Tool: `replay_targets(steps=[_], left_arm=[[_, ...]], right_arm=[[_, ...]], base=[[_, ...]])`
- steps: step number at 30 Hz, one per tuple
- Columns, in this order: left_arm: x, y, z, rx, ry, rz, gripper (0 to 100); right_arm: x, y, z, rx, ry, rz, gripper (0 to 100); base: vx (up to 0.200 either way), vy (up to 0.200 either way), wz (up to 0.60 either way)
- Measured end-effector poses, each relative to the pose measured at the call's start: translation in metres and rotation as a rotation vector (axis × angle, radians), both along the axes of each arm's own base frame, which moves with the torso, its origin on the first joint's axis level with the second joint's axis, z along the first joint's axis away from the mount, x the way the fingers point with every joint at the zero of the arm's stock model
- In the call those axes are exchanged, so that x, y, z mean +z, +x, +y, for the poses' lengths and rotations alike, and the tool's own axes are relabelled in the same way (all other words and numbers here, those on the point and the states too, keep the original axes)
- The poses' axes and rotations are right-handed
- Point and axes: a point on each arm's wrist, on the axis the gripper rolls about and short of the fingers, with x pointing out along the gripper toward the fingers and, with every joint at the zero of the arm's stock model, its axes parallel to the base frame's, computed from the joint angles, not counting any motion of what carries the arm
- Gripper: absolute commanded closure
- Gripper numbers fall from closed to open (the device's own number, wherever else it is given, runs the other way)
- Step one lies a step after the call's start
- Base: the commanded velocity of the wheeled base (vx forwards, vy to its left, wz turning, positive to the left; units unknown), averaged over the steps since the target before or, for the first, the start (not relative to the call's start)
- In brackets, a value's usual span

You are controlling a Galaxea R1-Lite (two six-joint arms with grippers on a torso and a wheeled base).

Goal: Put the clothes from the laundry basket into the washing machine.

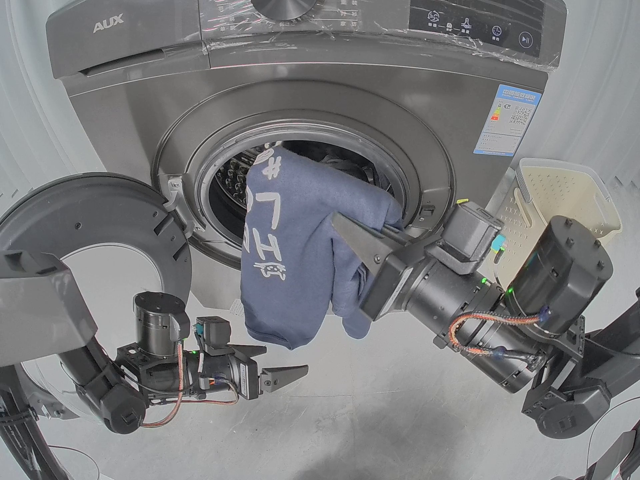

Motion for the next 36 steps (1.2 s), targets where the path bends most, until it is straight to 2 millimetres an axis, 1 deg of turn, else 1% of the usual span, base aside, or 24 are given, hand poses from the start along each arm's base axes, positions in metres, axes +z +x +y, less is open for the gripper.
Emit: replay_targets(steps=[5,11,18,22,23,29,36], left_arm=[[-0.012,0.012,-0.006,0.048,-0.021,-0.015,0],[-0.020,0.026,-0.012,0.097,-0.050,-0.020,0],[-0.016,0.039,-0.018,0.128,-0.080,-0.089,0],[-0.014,0.043,-0.019,0.134,-0.098,-0.122,0],[-0.014,0.043,-0.019,0.134,-0.100,-0.126,100],[-0.009,0.040,-0.019,0.134,-0.133,-0.178,100],[-0.002,0.026,-0.020,0.118,-0.152,-0.201,100]], right_arm=[[0.000,-0.002,0.001,0.007,0.001,-0.001,100],[0.001,-0.003,0.002,0.012,0.003,-0.003,100],[0.001,-0.003,0.002,0.013,0.004,-0.003,100],[0.001,-0.003,0.002,0.013,0.005,-0.003,100],[0.001,-0.003,0.002,0.012,0.005,-0.003,100],[-0.001,-0.002,0.000,0.006,-0.002,0.003,100],[-0.004,0.000,-0.003,-0.005,-0.012,0.011,100]], base=[[0.000,0.000,0.00],[0.000,0.000,0.00],[0.000,0.000,0.00],[0.000,0.000,0.00],[0.000,0.000,0.00],[0.000,0.000,0.00],[0.000,0.000,0.00]])
